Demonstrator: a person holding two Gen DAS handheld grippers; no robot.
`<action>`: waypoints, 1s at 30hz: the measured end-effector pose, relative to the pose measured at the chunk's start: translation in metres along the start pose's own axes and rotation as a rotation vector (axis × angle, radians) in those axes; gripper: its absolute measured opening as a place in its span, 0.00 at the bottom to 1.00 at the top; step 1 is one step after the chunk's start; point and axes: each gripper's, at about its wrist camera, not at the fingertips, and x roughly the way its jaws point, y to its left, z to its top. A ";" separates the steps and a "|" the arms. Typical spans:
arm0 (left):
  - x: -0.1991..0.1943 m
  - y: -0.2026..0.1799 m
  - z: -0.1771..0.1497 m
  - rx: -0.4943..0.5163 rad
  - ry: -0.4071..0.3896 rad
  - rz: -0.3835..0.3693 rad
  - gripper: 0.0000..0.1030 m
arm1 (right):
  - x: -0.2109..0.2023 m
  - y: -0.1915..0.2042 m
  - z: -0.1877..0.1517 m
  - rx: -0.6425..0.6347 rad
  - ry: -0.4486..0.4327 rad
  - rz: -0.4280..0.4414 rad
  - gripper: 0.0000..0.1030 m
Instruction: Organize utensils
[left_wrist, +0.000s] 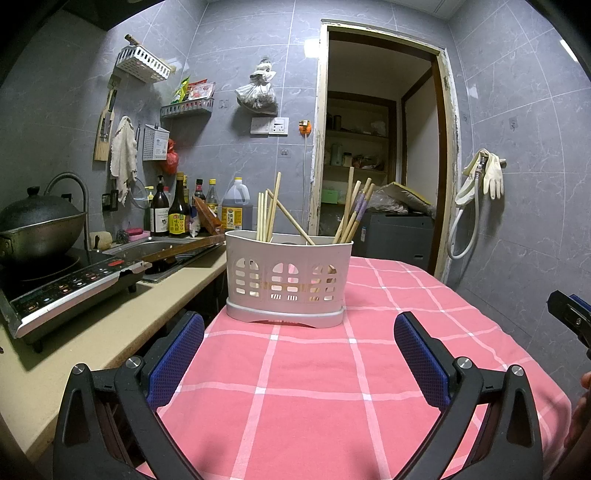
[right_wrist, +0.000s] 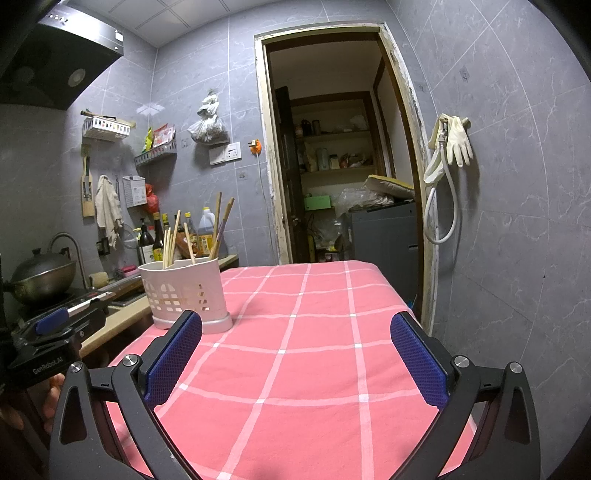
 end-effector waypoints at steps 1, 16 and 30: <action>0.000 0.000 0.000 0.000 0.000 0.000 0.98 | 0.000 0.000 0.000 0.000 0.000 -0.001 1.00; -0.001 0.000 0.000 -0.007 -0.001 0.002 0.98 | 0.000 0.001 0.000 0.001 0.000 -0.001 1.00; -0.004 -0.005 0.003 0.008 -0.010 0.007 0.98 | 0.000 0.002 0.000 0.003 0.002 -0.001 1.00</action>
